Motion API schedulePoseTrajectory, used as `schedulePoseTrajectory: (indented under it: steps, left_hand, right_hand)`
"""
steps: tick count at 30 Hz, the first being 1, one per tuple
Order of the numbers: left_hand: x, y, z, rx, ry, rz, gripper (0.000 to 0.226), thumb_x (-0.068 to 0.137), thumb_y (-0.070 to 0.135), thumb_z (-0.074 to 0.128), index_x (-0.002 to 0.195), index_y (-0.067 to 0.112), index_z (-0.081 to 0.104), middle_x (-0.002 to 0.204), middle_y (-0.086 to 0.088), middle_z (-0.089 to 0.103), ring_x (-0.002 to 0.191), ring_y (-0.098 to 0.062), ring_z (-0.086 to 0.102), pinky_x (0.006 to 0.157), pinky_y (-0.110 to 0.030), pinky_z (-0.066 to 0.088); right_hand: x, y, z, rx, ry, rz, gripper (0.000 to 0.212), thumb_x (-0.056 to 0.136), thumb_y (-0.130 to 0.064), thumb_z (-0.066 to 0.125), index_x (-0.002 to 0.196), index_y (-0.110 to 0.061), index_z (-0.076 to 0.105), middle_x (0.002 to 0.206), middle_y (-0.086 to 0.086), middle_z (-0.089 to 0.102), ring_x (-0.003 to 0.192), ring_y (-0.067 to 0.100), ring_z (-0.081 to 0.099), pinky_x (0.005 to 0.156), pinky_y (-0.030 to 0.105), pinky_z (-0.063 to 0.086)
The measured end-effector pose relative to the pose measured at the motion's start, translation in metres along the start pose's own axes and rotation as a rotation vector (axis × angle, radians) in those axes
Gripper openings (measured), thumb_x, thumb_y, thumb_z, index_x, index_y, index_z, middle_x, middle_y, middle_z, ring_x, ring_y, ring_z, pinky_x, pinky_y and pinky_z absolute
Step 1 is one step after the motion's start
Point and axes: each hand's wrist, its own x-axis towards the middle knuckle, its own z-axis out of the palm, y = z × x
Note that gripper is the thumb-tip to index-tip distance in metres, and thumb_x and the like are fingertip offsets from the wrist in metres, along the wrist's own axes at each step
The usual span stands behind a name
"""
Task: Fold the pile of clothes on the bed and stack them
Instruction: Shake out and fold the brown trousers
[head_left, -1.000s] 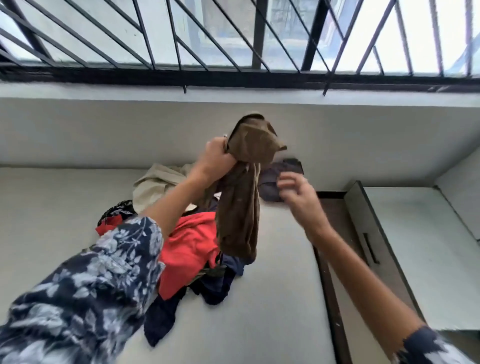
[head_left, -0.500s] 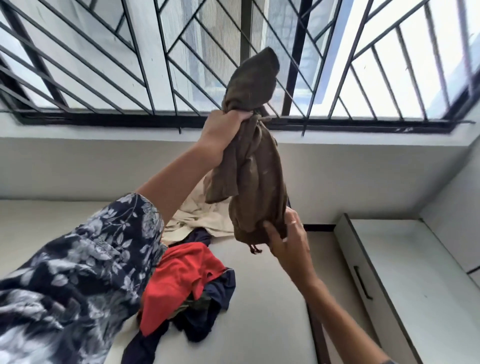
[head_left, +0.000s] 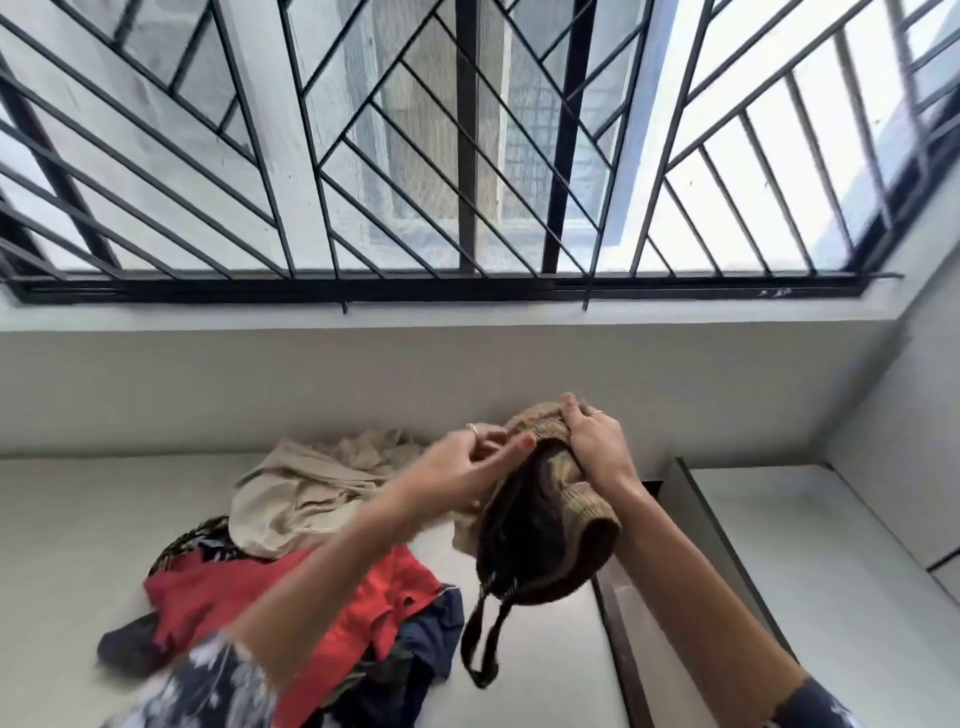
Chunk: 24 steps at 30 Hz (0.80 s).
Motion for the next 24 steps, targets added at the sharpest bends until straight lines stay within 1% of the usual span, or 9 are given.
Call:
schedulePoseTrajectory:
  steps: [2,4,8,11,12,14,17,20,24]
  left_hand:
    - [-0.006,-0.016,0.013,-0.079,0.040,-0.060,0.058,0.074,0.056,0.070,0.118,0.021,0.058,0.101,0.004,0.069,0.088,-0.008,0.066,0.067,-0.024,0.053]
    - [-0.003,-0.024,0.021,-0.190,0.026,-0.127,0.038,0.083,0.031,0.072,0.114,0.017,0.058,0.097,-0.003,0.067,0.082,-0.013,0.066,0.059,-0.026,0.055]
    - [0.013,-0.027,0.024,-0.110,0.083,-0.069,0.021,0.071,0.026,0.056,0.081,0.009,0.063,0.069,0.000,0.063,0.062,-0.011,0.057,0.054,-0.025,0.045]
    - [0.025,-0.020,0.019,-0.065,0.184,-0.044,0.035,0.072,0.033,0.058,0.078,-0.001,0.062,0.068,-0.003,0.063,0.063,-0.013,0.055,0.062,-0.031,0.044]
    - [0.029,-0.017,0.017,-0.024,0.192,-0.038,0.038,0.071,0.036,0.058,0.080,-0.001,0.062,0.069,-0.004,0.064,0.064,-0.014,0.055,0.063,-0.032,0.045]
    - [0.036,-0.009,0.013,0.082,0.148,-0.008,0.031,0.074,0.034,0.057,0.080,0.004,0.063,0.071,-0.004,0.064,0.066,-0.017,0.056,0.066,-0.034,0.047]
    - [0.042,0.010,0.008,0.282,0.039,0.084,0.015,0.087,0.014,0.053,0.092,0.007,0.065,0.081,-0.006,0.065,0.075,-0.019,0.059,0.075,-0.032,0.049]
    - [0.046,0.032,0.003,0.466,-0.055,0.188,0.021,0.091,0.009,0.048,0.102,0.005,0.065,0.096,-0.010,0.070,0.089,-0.022,0.063,0.083,-0.031,0.049]
    - [0.051,0.059,-0.011,0.536,-0.033,0.267,0.020,0.093,0.008,0.045,0.095,0.002,0.064,0.090,-0.008,0.066,0.082,-0.018,0.058,0.079,-0.030,0.044]
  right_hand:
    - [0.002,0.006,0.001,-0.044,0.038,0.051,0.037,0.100,-0.024,0.047,0.107,0.010,0.061,0.101,0.015,0.064,0.079,0.016,0.055,0.061,0.014,0.043]
    - [-0.001,0.009,0.002,-0.084,0.014,0.132,0.037,0.098,-0.028,0.051,0.107,0.006,0.062,0.101,0.013,0.065,0.085,0.017,0.056,0.059,0.013,0.043]
    - [-0.013,0.006,-0.005,0.087,-0.168,0.295,0.042,0.096,-0.034,0.054,0.100,0.006,0.064,0.078,0.011,0.063,0.056,0.015,0.059,0.052,0.022,0.047]
    - [-0.021,-0.003,-0.023,0.056,-0.302,0.312,0.044,0.095,-0.050,0.048,0.088,-0.012,0.067,0.062,0.001,0.062,0.048,0.011,0.055,0.048,0.023,0.045]
    - [-0.024,-0.006,-0.030,-0.045,-0.314,0.293,0.044,0.094,-0.055,0.047,0.090,-0.016,0.065,0.064,-0.002,0.065,0.049,0.010,0.058,0.049,0.023,0.047]
    - [-0.027,-0.009,-0.041,-0.246,-0.281,0.221,0.056,0.087,-0.063,0.051,0.121,-0.019,0.054,0.093,-0.001,0.071,0.070,0.010,0.067,0.064,0.030,0.055]
    - [-0.027,-0.008,-0.051,-0.512,-0.099,-0.146,0.078,0.083,-0.057,0.059,0.146,-0.025,0.027,0.143,0.005,0.041,0.124,0.021,0.049,0.106,0.043,0.041]
    - [-0.029,-0.024,-0.054,-0.619,-0.137,-0.435,0.074,0.080,-0.059,0.059,0.143,-0.028,0.034,0.145,-0.002,0.036,0.134,0.017,0.036,0.113,0.039,0.030]
    - [-0.022,-0.027,-0.041,-0.888,-0.366,-0.432,0.086,0.068,-0.056,0.071,0.139,-0.037,0.028,0.133,-0.003,0.052,0.123,0.021,0.051,0.105,0.041,0.040]
